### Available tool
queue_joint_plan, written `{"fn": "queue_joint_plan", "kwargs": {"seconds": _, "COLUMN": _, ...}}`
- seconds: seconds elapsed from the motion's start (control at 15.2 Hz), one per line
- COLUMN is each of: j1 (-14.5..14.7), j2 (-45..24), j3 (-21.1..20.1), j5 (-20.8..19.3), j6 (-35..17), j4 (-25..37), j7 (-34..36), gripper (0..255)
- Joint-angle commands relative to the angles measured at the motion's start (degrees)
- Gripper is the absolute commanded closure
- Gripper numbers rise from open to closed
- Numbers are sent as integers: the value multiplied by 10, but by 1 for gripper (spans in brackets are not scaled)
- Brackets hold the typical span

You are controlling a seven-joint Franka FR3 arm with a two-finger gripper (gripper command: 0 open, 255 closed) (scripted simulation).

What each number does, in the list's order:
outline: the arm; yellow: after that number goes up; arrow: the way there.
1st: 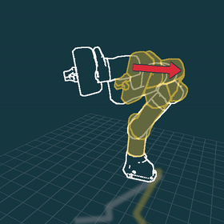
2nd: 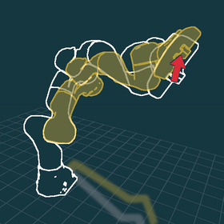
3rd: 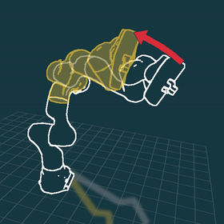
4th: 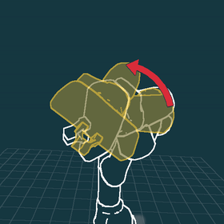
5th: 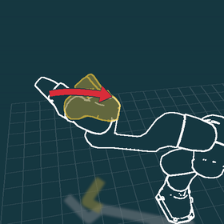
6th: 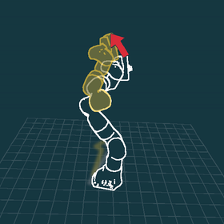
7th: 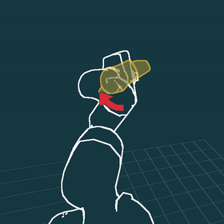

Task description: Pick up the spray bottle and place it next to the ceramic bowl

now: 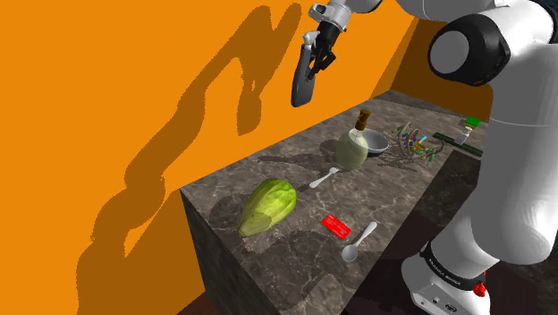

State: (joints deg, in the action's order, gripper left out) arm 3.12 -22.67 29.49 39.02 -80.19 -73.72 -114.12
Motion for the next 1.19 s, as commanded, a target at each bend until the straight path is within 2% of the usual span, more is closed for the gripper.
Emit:
{"fn": "queue_joint_plan", "kwargs": {"seconds": 0.0, "j1": -20, "j2": -15, "j3": 5, "j5": 3, "j6": 6, "j4": 6, "j7": -25, "gripper": 255}}
{"fn": "queue_joint_plan", "kwargs": {"seconds": 0.53, "j1": -98, "j2": -66, "j3": 23, "j5": 7, "j6": 25, "j4": 22, "j7": -122, "gripper": 255}}
{"fn": "queue_joint_plan", "kwargs": {"seconds": 1.06, "j1": -194, "j2": -151, "j3": 28, "j5": 21, "j6": 57, "j4": 99, "j7": -199, "gripper": 255}}
{"fn": "queue_joint_plan", "kwargs": {"seconds": 1.12, "j1": -192, "j2": -151, "j3": 28, "j5": 20, "j6": 50, "j4": 90, "j7": -203, "gripper": 255}}
